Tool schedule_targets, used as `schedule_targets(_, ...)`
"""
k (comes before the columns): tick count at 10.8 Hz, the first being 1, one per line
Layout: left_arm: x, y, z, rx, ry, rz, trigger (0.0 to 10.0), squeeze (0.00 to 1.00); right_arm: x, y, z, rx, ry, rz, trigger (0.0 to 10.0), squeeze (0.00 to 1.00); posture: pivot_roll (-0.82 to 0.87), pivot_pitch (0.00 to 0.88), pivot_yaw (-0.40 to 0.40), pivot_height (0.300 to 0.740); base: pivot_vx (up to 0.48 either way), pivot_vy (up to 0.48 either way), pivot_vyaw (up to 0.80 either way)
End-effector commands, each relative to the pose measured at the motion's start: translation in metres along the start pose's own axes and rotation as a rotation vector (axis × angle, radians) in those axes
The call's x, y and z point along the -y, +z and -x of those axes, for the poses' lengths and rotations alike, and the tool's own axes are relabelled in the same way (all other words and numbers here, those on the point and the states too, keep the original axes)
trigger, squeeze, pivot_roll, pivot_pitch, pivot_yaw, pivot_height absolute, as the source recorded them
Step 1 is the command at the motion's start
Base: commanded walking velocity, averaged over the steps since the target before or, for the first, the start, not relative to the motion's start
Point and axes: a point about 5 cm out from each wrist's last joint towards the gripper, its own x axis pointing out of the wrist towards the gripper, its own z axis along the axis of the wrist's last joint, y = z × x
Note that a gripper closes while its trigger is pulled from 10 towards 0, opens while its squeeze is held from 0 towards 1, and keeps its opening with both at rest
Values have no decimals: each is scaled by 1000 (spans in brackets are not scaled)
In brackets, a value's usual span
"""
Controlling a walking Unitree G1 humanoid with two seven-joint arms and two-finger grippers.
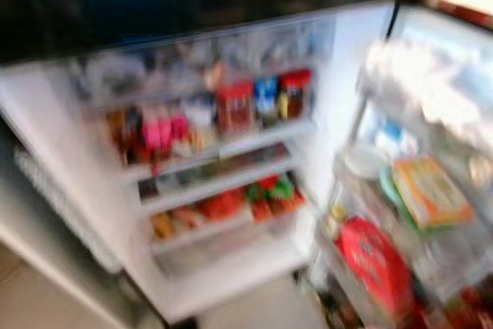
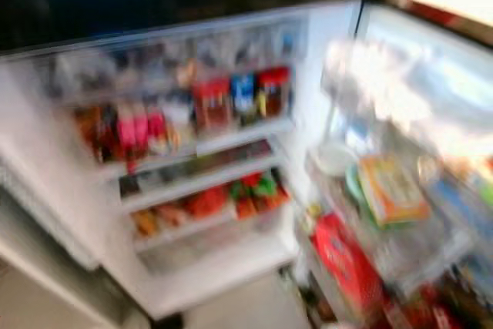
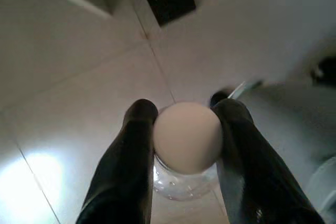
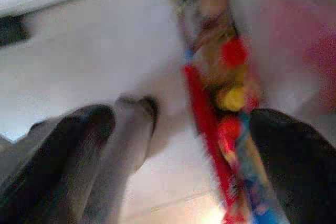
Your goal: Restocking fridge
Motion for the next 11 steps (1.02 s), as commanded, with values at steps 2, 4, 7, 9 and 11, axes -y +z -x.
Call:
schedule_targets(2,-14,-9,3,-25,38,-7,10000,0,-12,1,-2,1,34,2,10000,0,3,0,6,740,334,0,0)
schedule_targets(4,-13,-9,3,-30,35,-15,10000,0,-12,1,-2,-1,37,9,10000,0,2,0,5,740,0,0,0)
schedule_targets(7,-13,-9,3,-30,32,-18,10000,0,-11,2,-2,4,29,34,10000,0,2,0,4,740,0,0,0)
schedule_targets(9,-13,-9,3,-30,33,-21,10000,0,-7,3,-2,20,-41,47,10000,0,2,0,5,740,0,0,0)
schedule_targets(11,-14,-9,3,-29,32,-23,10000,0,-4,4,-1,27,-101,73,10000,0,1,0,5,740,0,0,0)
